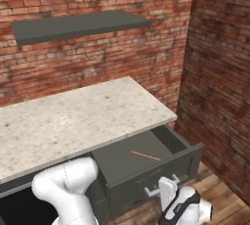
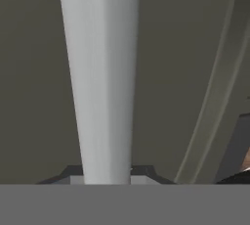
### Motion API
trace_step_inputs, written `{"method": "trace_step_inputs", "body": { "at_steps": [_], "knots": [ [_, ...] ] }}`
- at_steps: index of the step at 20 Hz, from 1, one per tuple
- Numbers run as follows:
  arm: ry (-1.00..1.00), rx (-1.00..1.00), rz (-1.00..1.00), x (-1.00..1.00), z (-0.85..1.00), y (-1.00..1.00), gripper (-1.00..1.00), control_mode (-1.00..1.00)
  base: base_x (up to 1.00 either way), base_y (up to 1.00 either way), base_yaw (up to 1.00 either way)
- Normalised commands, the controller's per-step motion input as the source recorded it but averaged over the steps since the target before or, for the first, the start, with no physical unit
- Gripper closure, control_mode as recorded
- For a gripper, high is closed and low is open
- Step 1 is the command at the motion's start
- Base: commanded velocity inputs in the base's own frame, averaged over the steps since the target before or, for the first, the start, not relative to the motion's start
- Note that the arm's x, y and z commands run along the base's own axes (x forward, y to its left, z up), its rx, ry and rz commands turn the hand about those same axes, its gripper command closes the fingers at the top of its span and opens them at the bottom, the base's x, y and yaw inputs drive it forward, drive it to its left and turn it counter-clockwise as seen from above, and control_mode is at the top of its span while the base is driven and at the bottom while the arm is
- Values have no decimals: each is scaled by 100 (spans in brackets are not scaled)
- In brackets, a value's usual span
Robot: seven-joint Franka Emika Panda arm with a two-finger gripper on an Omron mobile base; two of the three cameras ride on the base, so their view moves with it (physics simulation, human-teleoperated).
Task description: Take a straw from the drawer in front and place it inside the glass cup on the dining counter.
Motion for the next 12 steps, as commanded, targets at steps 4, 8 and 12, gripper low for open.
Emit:
{"method": "trace_step_inputs", "body": {
  "at_steps": [4, 8, 12],
  "knots": [
    [1, 2, 0, -62, -3, -99, -100, -100, 0, 0, 0],
    [12, 2, -5, -31, 31, -49, -100, -100, 0, 0, 0],
    [22, 3, -4, -50, 100, 0, -100, -100, 0, 0, 0]
  ]
}}
